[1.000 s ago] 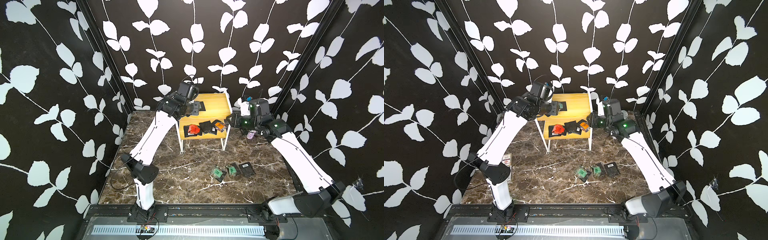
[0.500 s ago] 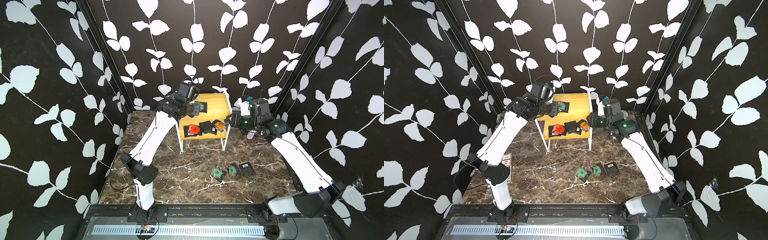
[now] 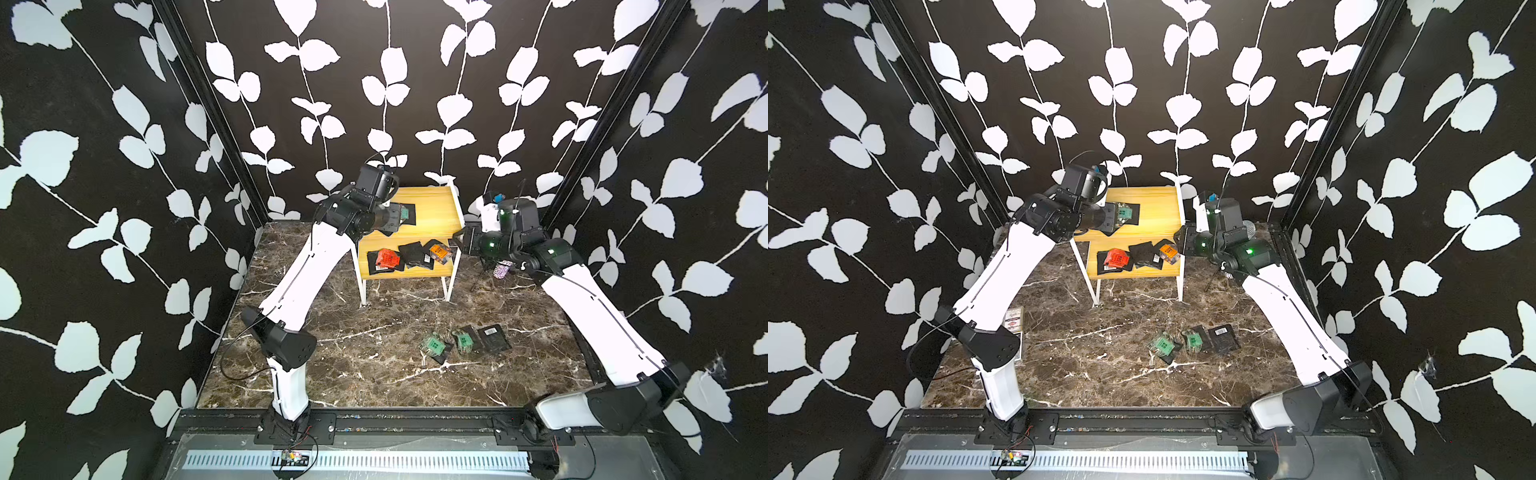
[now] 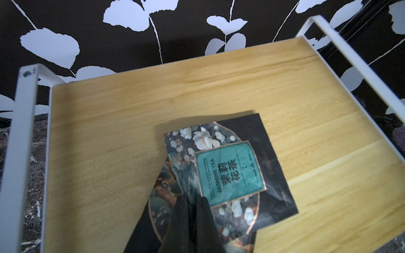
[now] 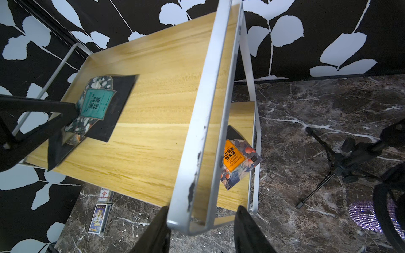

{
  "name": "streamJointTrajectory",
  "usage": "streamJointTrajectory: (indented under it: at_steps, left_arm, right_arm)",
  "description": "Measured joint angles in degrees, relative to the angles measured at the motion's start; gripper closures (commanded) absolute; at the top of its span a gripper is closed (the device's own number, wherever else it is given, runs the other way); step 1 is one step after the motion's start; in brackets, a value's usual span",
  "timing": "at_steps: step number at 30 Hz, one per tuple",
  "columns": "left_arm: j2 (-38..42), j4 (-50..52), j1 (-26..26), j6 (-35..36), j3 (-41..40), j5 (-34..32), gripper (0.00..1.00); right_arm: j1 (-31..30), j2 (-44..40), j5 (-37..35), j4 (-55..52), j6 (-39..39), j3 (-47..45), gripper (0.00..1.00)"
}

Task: Remove the tea bags from the shelf
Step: Pick up the tea bag from the shelf.

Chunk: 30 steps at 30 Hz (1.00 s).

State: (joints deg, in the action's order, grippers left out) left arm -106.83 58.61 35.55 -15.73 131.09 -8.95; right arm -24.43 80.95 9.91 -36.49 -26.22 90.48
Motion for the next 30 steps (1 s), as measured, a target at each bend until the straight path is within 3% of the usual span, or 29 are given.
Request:
streamJointTrajectory:
  at_steps: [17,18,21,24,30]
  left_arm:
    - [-0.96,-1.36,0.04,1.42,6.93,1.33,1.00]
    - [-0.96,-1.55,0.04,1.42,7.34,1.42,0.81]
    - [-0.96,-1.84,0.04,1.77,7.50,1.60,0.61]
    - [-0.96,-1.88,0.04,1.51,6.34,1.99,0.51]
    - [-1.97,-1.68,0.09,1.40,5.01,2.01,0.43]
  right_arm:
    - [0.00,0.02,0.00,0.00,-0.20,0.00,0.52]
    - [0.00,0.02,0.00,0.00,-0.20,0.00,0.52]
    - [0.00,0.02,0.00,0.00,-0.20,0.00,0.52]
    - [0.00,0.09,0.04,0.04,-0.20,0.00,0.52]
    - [0.00,0.22,0.15,0.28,-0.22,0.00,0.52]
